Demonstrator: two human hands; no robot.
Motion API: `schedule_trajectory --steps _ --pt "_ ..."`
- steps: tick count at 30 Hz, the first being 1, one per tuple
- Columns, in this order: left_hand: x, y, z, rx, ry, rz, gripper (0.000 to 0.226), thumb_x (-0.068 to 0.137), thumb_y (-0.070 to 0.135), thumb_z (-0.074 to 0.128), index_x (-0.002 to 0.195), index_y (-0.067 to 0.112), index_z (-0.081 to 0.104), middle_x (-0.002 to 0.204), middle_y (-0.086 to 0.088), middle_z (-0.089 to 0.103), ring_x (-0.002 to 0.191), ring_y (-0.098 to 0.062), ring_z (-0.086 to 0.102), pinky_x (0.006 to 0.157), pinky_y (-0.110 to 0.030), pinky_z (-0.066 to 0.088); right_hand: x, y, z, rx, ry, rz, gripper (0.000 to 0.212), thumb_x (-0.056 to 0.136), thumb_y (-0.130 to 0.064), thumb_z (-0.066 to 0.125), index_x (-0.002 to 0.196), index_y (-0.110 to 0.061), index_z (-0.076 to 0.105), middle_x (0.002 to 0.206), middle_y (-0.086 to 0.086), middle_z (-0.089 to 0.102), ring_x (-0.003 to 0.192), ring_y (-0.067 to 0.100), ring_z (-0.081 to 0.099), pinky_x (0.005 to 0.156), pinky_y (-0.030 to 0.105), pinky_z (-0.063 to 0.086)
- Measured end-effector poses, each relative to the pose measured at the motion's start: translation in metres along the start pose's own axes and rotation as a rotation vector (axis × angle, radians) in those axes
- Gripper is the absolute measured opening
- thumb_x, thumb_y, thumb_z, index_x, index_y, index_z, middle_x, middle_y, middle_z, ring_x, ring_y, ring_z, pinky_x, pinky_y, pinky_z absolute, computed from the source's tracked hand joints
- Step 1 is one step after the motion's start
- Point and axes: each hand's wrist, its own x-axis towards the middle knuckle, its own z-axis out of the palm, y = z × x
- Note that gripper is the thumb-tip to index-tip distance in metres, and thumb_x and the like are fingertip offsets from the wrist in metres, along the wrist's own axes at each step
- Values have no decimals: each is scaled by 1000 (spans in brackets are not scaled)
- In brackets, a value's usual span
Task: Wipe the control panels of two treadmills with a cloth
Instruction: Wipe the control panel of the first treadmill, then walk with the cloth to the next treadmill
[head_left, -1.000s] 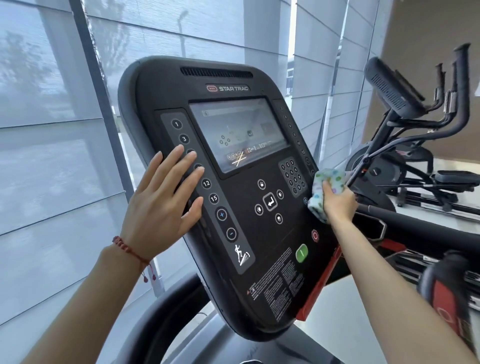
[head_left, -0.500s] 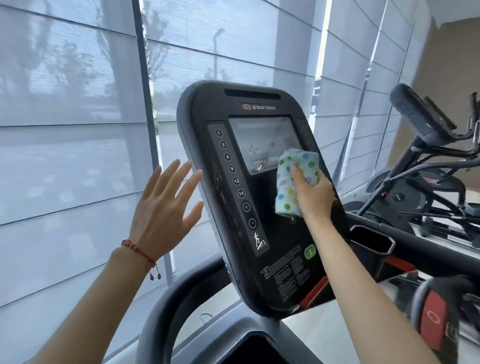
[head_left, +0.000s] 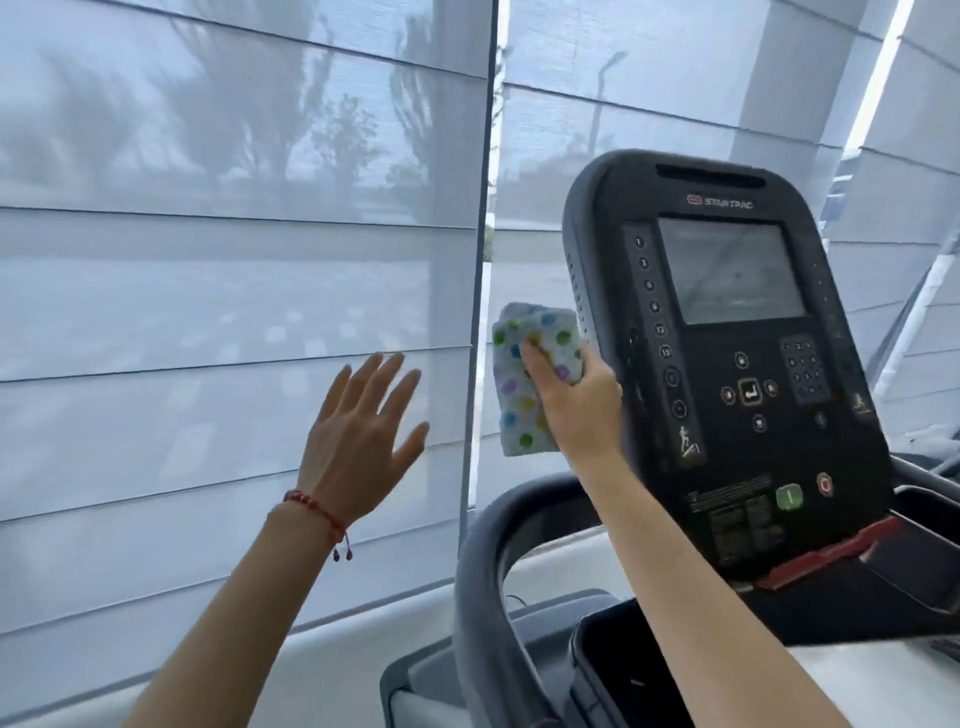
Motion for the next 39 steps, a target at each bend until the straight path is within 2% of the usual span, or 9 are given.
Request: schedule_trajectory --steps 2,5,10,14,17,20,25,32,39 --pt "-20 -14 -7 18 -23 -32 55 91 39 36 124 1 58 131 -20 53 122 -37 47 103 -50 34 -14 -3 19 -19 -51 17 20 83 -39 65 73 -28 51 72 -13 58 67 6 58 62 23 52" --pt "-51 -42 -21 40 -43 -77 55 91 39 35 123 1 58 131 -20 53 123 -38 46 103 -51 34 -35 -11 47 -40 -117 32 24 84 -41 63 80 -19 55 72 -11 59 66 4 57 55 13 48" --pt "-110 -93 -44 51 -72 -171 69 98 49 14 123 1 57 130 -19 53 122 -37 47 102 -50 35 -81 -20 94 -90 -169 68 29 84 -41 62 85 -13 56 79 0 61 68 13 55 54 16 42" --pt "-173 -129 -59 38 -89 -222 70 98 49 12 123 2 58 130 -17 54 122 -35 46 103 -49 35 -139 -20 135 -99 -208 150 28 84 -41 62 83 -13 55 74 -4 58 66 9 54 50 8 40" --pt "-222 -148 -65 32 -105 -244 67 99 47 15 123 1 57 129 -17 54 121 -35 46 103 -46 33 -191 -13 160 -103 -266 231 29 85 -41 62 87 -12 57 75 -4 59 68 10 56 53 12 43" --pt "-273 -158 -66 21 -160 -251 64 99 45 17 123 1 56 129 -19 54 121 -35 45 103 -47 32 -244 -2 177 -82 -327 330 29 85 -39 62 91 -11 58 76 -6 59 68 7 56 49 8 42" --pt "-360 -159 -74 2 -314 -316 63 100 45 16 124 2 55 131 -19 52 122 -36 45 105 -47 29 -313 17 184 -144 -409 403 25 85 -39 61 89 -15 57 78 -5 59 70 5 55 55 15 40" --pt "-462 -128 -98 74 -481 -458 54 96 41 30 125 2 53 130 -20 53 122 -36 46 105 -46 29 -379 40 170 -210 -550 450 24 84 -35 64 87 -12 57 79 1 61 73 17 58 64 27 47" --pt "-546 -62 -130 173 -496 -696 48 88 31 41 123 -1 54 128 -22 54 122 -32 40 104 -46 28 -431 66 154 -208 -764 475 19 84 -34 64 85 -16 59 79 2 63 74 17 59 64 27 44"
